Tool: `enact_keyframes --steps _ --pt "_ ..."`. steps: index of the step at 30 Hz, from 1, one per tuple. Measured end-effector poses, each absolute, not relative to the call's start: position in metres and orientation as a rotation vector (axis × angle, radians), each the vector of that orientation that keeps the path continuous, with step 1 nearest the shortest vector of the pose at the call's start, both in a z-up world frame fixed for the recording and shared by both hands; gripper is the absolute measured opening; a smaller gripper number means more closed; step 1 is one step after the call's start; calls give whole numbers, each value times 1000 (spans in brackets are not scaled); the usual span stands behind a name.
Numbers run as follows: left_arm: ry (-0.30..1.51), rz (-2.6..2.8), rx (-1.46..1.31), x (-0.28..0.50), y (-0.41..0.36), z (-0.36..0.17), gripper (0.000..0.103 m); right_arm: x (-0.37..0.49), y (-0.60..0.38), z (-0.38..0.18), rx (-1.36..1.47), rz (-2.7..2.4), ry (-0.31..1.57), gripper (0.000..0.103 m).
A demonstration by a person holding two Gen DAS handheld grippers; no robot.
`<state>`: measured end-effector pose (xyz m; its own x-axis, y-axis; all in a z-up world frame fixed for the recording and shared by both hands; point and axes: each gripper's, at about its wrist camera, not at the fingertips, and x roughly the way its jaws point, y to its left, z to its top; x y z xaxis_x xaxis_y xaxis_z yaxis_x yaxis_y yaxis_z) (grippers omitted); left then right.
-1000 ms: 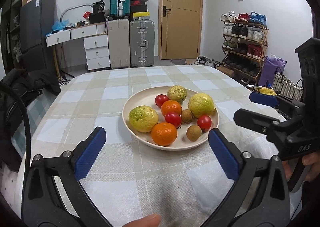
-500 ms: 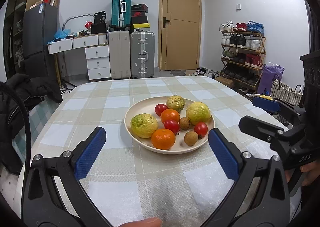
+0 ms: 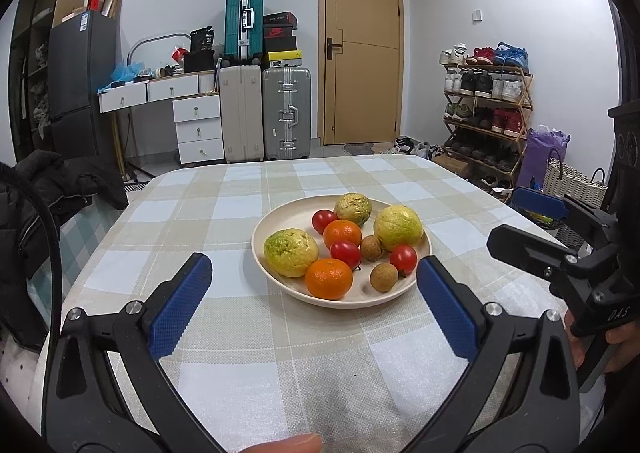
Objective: Organize fruits
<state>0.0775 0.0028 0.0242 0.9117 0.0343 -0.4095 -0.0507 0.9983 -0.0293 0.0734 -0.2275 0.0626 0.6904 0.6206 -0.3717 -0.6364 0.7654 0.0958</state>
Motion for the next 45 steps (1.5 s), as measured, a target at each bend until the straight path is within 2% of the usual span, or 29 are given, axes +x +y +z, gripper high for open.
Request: enact_keyframes --steps 45 --pt "426 53 -37 82 -2 25 102 70 -228 63 -41 700 387 103"
